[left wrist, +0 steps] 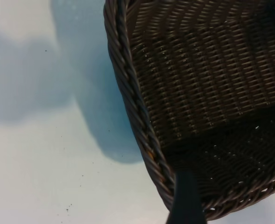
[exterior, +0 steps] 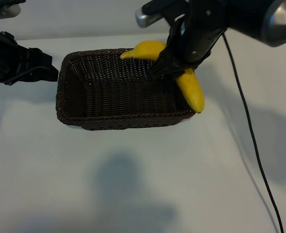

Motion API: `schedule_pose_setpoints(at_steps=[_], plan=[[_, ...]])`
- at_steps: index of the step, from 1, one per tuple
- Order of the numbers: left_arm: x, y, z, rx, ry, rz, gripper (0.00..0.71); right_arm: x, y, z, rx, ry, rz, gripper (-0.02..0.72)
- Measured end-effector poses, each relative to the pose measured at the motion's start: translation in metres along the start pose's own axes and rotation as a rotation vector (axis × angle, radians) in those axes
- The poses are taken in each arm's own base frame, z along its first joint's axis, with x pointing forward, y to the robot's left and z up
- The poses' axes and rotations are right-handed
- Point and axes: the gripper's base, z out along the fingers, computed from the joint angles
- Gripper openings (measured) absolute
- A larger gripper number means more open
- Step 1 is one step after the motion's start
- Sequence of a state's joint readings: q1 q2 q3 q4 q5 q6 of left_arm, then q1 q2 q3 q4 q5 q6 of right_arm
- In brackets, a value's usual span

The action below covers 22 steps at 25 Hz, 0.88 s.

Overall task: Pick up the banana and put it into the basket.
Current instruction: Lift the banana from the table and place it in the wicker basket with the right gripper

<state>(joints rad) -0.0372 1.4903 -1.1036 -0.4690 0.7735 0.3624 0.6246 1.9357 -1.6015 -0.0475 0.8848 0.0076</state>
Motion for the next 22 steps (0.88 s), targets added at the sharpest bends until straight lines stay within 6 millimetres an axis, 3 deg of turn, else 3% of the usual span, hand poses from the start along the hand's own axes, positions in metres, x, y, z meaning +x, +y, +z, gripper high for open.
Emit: schedule_pose_setpoints(at_steps=[5, 16, 22], plan=[[0.000, 0.000, 0.000, 0.001, 0.001, -0.001, 0.542, -0.002, 0.004, 0.011, -0.034, 0.005, -0.105, 0.416], [0.000, 0.000, 0.000, 0.003, 0.002, 0.001, 0.542, -0.013, 0.013, 0.004, -0.113, -0.091, -0.475, 0.416], [0.000, 0.000, 0.000, 0.004, 0.003, 0.001, 0.542, -0.017, 0.018, 0.004, -0.126, -0.141, -0.583, 0.416]])
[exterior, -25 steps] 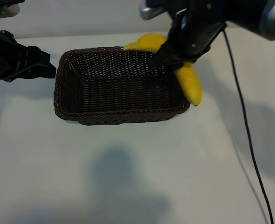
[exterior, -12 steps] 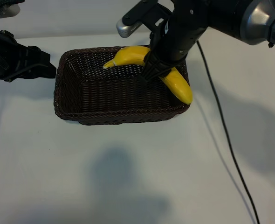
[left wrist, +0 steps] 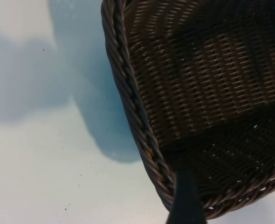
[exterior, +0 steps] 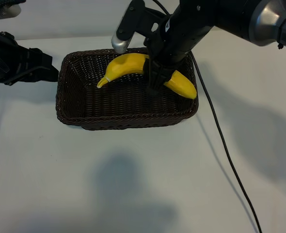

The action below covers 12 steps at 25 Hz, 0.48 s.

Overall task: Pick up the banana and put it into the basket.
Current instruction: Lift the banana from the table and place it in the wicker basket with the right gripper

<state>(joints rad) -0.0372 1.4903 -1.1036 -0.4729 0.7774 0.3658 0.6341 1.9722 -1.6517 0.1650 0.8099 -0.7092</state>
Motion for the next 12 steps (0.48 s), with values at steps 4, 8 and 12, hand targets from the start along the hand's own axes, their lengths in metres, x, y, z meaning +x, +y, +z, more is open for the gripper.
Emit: schedule_pose_setpoints(at_steps=[4, 8, 12], plan=[[0.000, 0.000, 0.000, 0.002, -0.001, -0.003, 0.542, -0.005, 0.007, 0.002, -0.003, -0.015, -0.053, 0.416], [0.000, -0.001, 0.000, 0.014, -0.004, -0.015, 0.542, -0.006, 0.009, 0.010, -0.006, -0.018, -0.081, 0.416], [0.000, -0.001, 0.000, 0.015, -0.004, -0.015, 0.542, -0.009, 0.008, 0.016, -0.014, -0.026, -0.090, 0.416]])
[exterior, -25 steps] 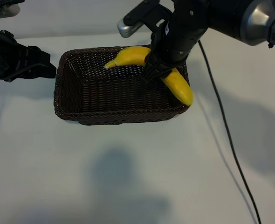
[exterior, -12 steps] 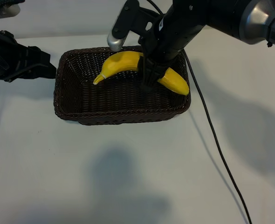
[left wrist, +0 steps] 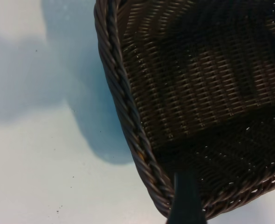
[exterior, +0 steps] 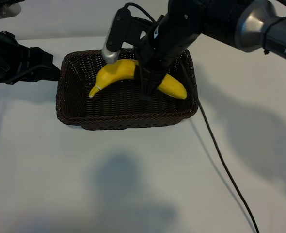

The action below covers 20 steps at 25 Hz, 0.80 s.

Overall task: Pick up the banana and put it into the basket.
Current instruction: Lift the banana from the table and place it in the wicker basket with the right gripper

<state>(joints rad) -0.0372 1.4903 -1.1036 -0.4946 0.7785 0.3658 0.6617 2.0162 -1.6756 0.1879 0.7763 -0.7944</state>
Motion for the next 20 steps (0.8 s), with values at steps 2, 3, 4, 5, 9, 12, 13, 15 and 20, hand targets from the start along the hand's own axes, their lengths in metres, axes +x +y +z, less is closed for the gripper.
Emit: schedule_pose_setpoints(at_steps=[2, 3, 4, 5, 9, 12, 13, 15, 20], plan=[[0.000, 0.000, 0.000, 0.001, 0.002, 0.000, 0.542, -0.003, -0.001, 0.004, 0.000, -0.006, -0.004, 0.416], [0.000, 0.000, 0.000, 0.001, 0.002, 0.000, 0.542, -0.005, -0.002, 0.005, 0.002, -0.010, -0.005, 0.416], [0.000, 0.000, 0.000, 0.001, 0.002, 0.000, 0.542, -0.006, -0.003, 0.008, 0.000, -0.010, -0.005, 0.416], [0.000, 0.000, 0.000, 0.001, 0.002, 0.002, 0.542, -0.007, -0.002, 0.011, -0.003, -0.011, -0.006, 0.416], [0.000, 0.000, 0.000, 0.001, 0.003, 0.018, 0.542, -0.010, 0.000, 0.027, -0.026, -0.004, -0.009, 0.416], [0.000, 0.000, 0.000, 0.001, 0.003, 0.020, 0.542, -0.010, 0.002, 0.040, -0.045, 0.011, -0.017, 0.416], [0.000, 0.000, 0.000, 0.001, 0.003, 0.020, 0.542, -0.009, 0.002, 0.043, -0.050, 0.015, -0.022, 0.416], [0.000, 0.000, 0.000, 0.001, 0.003, 0.020, 0.542, -0.007, 0.003, 0.051, -0.062, 0.022, -0.021, 0.416], [0.000, 0.000, 0.000, 0.001, 0.003, 0.023, 0.542, -0.003, 0.005, 0.065, -0.085, 0.037, -0.020, 0.416]])
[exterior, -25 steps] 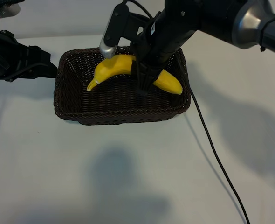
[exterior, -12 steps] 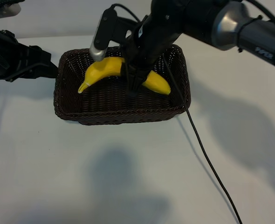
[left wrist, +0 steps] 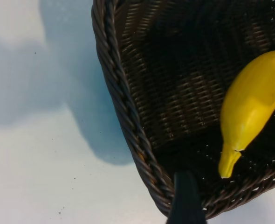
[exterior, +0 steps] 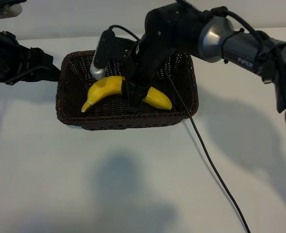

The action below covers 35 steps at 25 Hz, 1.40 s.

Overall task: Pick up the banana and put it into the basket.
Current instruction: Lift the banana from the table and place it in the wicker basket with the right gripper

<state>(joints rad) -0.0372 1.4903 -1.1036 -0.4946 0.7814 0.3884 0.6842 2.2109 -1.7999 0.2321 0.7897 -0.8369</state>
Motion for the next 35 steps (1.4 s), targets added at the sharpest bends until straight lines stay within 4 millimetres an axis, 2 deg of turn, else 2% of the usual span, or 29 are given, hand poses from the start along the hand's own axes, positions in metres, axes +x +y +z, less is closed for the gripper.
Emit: schedule_pose_setpoints(at_steps=[4, 13, 23, 25, 28, 30, 35], plan=[[0.000, 0.000, 0.000, 0.000, -0.001, 0.001, 0.542, 0.004, 0.000, 0.012, -0.010, 0.009, 0.002, 0.416], [0.000, 0.000, 0.000, 0.000, -0.001, 0.001, 0.542, 0.006, 0.000, 0.023, -0.003, 0.007, 0.005, 0.416], [0.000, 0.000, 0.000, 0.000, -0.001, 0.001, 0.542, 0.003, -0.003, 0.023, 0.002, -0.002, 0.035, 0.416], [0.000, 0.000, 0.000, 0.000, -0.001, 0.001, 0.542, -0.001, -0.004, 0.019, 0.001, -0.006, 0.050, 0.461], [0.000, 0.000, 0.000, 0.000, -0.001, 0.001, 0.542, -0.008, -0.007, 0.010, -0.001, -0.012, 0.070, 0.636], [0.000, 0.000, 0.000, 0.000, -0.001, 0.001, 0.542, -0.011, -0.009, 0.005, -0.007, -0.012, 0.076, 0.703], [0.000, 0.000, 0.000, 0.000, -0.001, 0.001, 0.542, -0.013, -0.011, -0.001, 0.001, 0.017, 0.112, 0.711]])
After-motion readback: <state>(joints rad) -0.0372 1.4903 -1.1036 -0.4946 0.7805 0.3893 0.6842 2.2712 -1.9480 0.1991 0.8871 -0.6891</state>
